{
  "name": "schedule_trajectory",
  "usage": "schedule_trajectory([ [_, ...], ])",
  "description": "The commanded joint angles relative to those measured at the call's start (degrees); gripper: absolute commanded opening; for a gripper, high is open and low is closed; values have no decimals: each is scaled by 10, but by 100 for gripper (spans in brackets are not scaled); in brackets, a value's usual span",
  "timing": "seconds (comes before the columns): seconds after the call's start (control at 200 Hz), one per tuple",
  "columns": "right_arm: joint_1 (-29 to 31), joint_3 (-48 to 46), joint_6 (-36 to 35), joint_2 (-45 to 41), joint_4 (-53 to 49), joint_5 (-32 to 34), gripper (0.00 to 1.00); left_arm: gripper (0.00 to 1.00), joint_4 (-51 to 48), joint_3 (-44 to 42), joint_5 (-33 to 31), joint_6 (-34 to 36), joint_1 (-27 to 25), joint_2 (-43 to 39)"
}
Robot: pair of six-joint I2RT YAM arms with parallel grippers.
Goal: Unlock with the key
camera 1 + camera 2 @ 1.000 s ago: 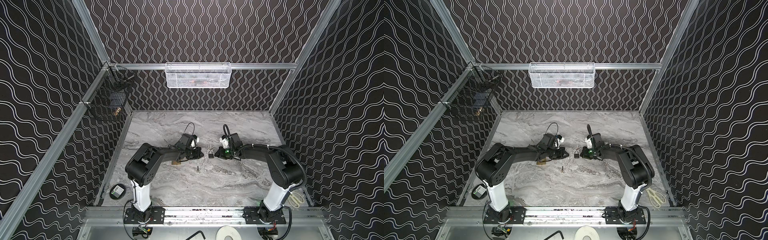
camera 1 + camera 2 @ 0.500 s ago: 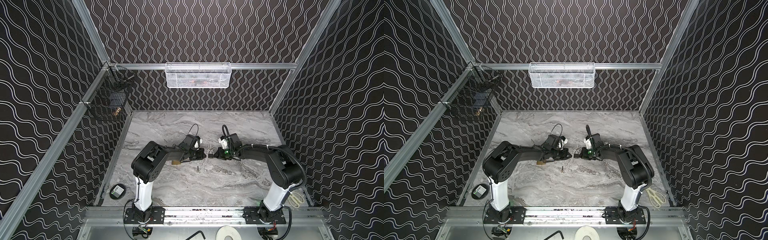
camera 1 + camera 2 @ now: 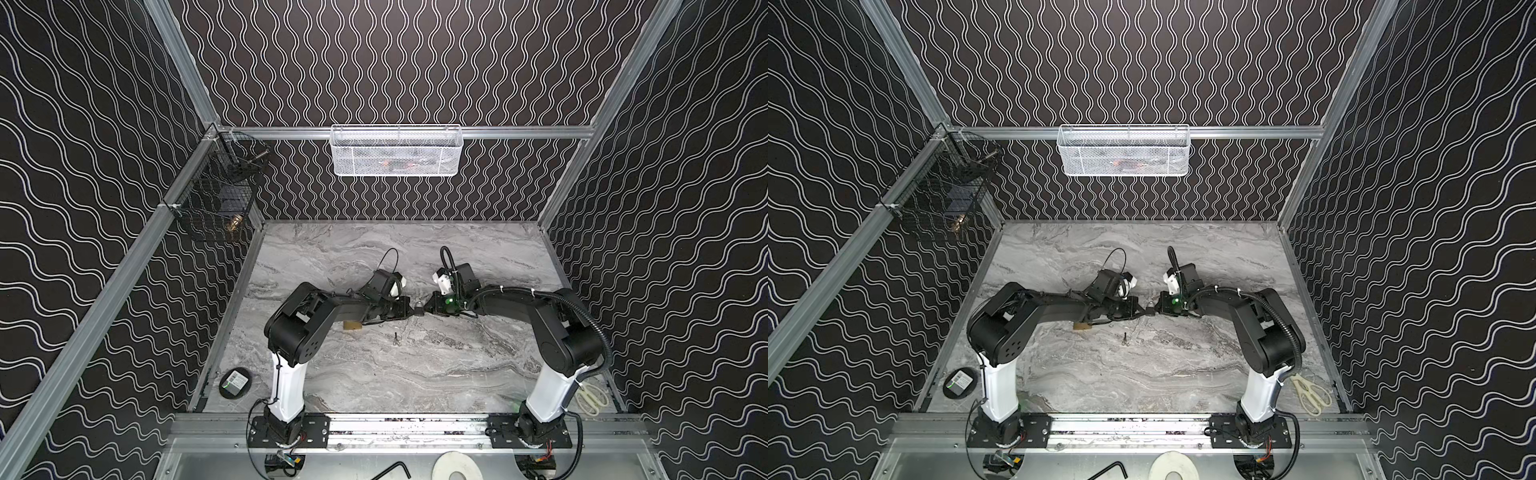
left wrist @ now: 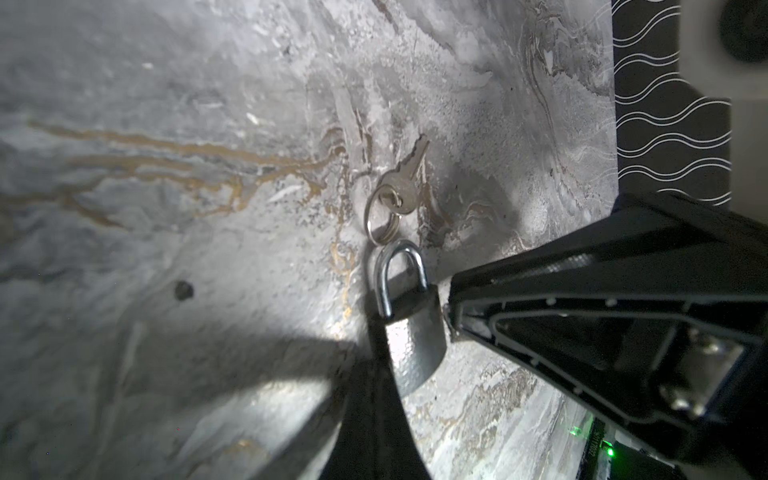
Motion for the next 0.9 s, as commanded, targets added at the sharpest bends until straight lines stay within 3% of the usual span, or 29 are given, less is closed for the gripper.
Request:
schedule_trajectory([
  [0.0, -1, -5, -4, -13, -22, 44, 13, 0, -56, 2, -35, 12, 0, -9],
  [0.395, 1, 23, -7, 30, -38, 26, 11, 0, -52, 11, -24, 11, 0, 2],
  [0.896, 18, 18, -6, 16, 6, -27, 10, 0, -50, 11, -15, 9, 0, 8],
])
